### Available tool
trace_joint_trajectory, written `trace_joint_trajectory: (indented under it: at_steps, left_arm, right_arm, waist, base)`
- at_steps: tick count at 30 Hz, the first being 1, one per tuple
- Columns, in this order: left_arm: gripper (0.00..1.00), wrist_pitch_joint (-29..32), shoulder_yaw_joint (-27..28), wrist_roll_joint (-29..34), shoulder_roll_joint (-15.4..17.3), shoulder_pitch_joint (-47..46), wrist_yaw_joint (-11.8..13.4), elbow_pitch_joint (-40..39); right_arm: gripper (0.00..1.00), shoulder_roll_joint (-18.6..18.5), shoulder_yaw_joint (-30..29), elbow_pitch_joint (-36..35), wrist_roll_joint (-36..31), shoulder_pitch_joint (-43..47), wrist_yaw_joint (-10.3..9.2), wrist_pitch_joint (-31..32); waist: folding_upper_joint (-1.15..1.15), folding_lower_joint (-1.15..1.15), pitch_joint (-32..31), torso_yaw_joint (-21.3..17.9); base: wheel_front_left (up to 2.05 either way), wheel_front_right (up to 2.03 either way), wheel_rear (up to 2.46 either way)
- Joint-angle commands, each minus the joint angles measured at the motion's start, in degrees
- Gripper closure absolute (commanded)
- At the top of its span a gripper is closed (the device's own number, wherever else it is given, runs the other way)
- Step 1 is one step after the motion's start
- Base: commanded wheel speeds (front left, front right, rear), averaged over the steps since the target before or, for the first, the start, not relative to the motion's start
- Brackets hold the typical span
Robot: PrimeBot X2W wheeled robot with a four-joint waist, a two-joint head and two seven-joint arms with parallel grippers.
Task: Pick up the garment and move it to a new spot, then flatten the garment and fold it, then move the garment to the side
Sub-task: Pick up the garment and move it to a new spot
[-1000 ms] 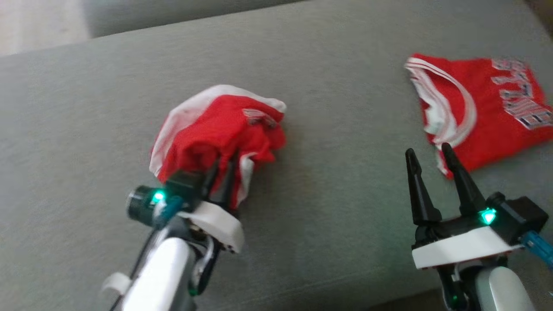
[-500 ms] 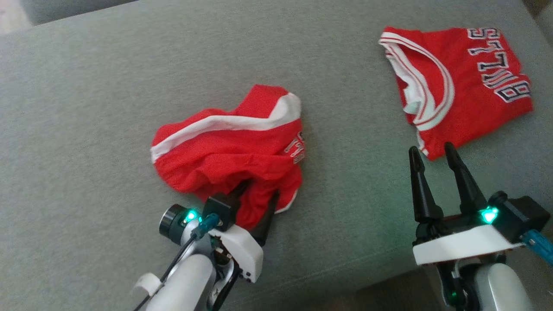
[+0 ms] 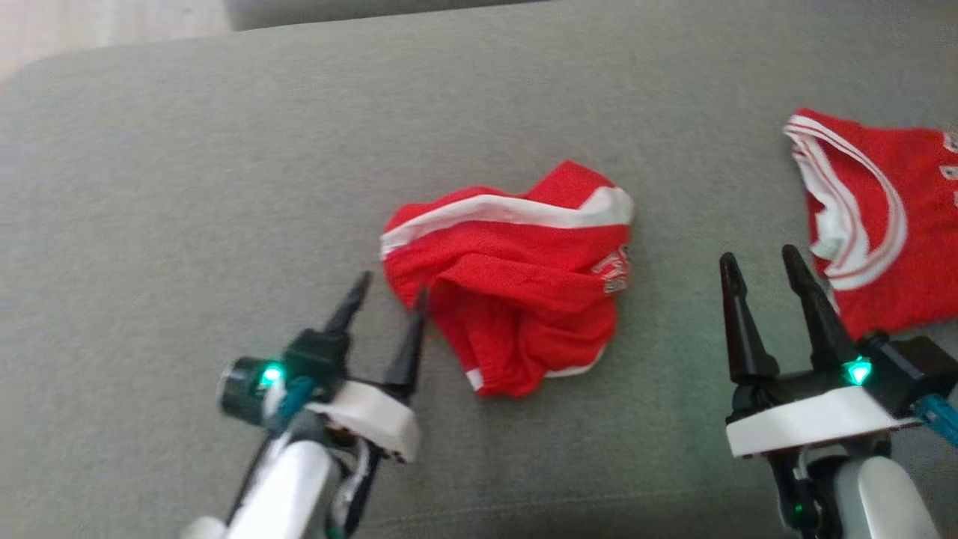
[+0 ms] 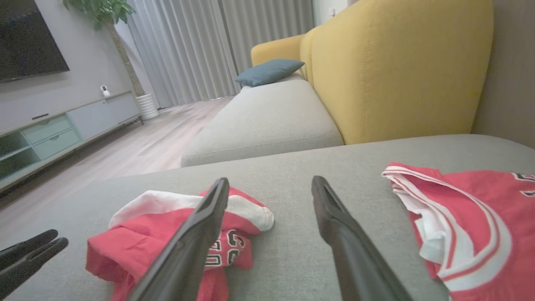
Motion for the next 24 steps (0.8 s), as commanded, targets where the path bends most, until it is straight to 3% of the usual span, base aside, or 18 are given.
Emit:
trace_joint_trajectory:
  at_steps: [1, 10, 24]
  left_arm:
    - [0.00, -0.89, 3.26, -0.43, 1.41, -0.52, 1.13, -2.94]
    - [0.00, -1.56, 10.72, -1.04, 5.49, 3.00, 6.00, -9.63]
    - [0.00, -0.55, 11.56, -1.04, 8.82, 10.43, 7.30, -15.33]
  right_arm:
    - [0.00, -0.23, 0.72, -2.38, -0.50, -1.16, 0.21, 0.32]
    - [0.00, -0.23, -1.57, -3.33, -3.01, 0.38, 0.21, 2.64]
    - [0.00, -0.23, -2.20, -3.06, -3.46, 4.76, 0.21, 4.87]
  waist:
    - [0.00, 0.00, -1.69, 3.16]
    - [0.00, 0.00, -4.48, 6.78]
    - [0.00, 0.00, -9.10, 4.82]
  base:
    - [0.00, 0.00, 0.00]
    - [0.00, 0.00, 0.00]
    - [0.00, 0.00, 0.00]
